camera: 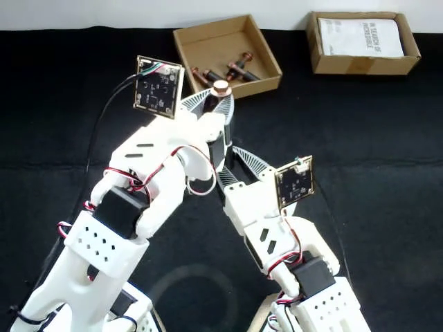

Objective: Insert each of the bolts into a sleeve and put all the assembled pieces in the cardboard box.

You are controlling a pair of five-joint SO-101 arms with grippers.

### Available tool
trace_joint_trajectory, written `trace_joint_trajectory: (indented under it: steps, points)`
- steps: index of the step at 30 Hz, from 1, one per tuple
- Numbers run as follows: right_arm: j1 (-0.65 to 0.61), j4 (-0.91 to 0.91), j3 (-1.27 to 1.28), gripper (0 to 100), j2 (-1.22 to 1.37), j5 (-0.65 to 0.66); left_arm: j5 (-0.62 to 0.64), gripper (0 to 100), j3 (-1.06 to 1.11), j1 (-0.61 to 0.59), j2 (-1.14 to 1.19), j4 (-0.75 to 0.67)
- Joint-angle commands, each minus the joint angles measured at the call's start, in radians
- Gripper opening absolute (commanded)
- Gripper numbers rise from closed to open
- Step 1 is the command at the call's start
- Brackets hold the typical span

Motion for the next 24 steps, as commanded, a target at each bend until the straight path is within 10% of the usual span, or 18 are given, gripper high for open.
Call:
trace_joint_trajectory:
  steps: [1,24]
  points:
    - [0.012,-0.028,-0.008,0.8,-0.005,0.003,0.008,1,-0.015,0.022,-0.018,-0.015]
    - [0.015,-0.028,-0.008,0.8,-0.005,0.008,0.011,1,-0.067,0.054,-0.018,0.089]
